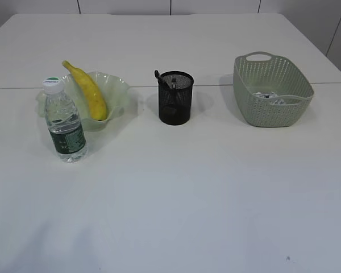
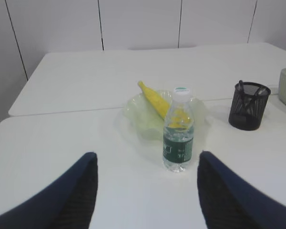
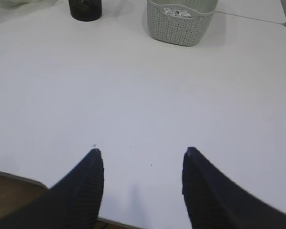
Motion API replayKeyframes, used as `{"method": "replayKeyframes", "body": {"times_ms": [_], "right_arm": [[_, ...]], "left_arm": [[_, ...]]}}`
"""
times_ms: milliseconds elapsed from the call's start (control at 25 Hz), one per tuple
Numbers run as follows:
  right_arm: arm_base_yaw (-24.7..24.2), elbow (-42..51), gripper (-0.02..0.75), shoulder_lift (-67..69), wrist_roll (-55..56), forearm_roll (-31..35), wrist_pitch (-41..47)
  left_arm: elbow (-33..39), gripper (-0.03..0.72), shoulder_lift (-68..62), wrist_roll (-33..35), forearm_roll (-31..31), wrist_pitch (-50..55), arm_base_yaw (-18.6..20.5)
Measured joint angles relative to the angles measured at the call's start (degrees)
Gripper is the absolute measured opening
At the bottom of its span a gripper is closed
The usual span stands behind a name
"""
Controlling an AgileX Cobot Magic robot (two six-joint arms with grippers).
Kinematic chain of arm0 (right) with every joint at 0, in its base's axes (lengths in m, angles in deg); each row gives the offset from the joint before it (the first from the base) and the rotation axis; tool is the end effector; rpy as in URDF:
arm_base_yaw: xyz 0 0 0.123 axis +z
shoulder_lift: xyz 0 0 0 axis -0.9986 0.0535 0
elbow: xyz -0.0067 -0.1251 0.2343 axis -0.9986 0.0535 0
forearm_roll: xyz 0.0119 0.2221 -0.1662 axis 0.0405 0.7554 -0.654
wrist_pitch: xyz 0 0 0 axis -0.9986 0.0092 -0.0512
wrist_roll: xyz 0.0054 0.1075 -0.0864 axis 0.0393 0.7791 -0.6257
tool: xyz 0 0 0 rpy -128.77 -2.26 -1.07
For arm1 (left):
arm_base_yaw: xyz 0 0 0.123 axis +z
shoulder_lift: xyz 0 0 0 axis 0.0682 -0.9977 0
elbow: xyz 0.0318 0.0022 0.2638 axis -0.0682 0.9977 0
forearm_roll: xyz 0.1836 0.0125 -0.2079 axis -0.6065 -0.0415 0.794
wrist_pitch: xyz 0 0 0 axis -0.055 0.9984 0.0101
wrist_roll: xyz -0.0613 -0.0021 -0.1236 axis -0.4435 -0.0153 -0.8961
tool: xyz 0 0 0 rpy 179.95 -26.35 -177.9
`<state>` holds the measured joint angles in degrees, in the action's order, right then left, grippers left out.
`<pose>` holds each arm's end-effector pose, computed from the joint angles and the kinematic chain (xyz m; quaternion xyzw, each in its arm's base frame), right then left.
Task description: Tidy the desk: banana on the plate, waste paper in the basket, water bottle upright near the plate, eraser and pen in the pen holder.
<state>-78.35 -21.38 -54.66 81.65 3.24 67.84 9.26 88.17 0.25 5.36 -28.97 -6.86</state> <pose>0.0696 0.0091 0.2619 -0.1208 0.8598 -0.0008 0.4960 0.1127 -0.0119 0.2837 0.0195 0.7566 -0.0458 0.6520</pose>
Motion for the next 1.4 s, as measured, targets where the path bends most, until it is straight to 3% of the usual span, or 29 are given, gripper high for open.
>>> {"method": "replayKeyframes", "body": {"times_ms": [800, 1400], "right_arm": [[0.0, 0.0, 0.394, 0.0, 0.0, 0.0, -0.1], [0.0, 0.0, 0.393, 0.0, 0.0, 0.0, -0.1]], "left_arm": [[-6.5, 0.465, 0.0, 0.0, -0.9, 14.8, 0.0], [-9.1, 0.465, 0.0, 4.7, 0.6, 29.3, 0.0]]}}
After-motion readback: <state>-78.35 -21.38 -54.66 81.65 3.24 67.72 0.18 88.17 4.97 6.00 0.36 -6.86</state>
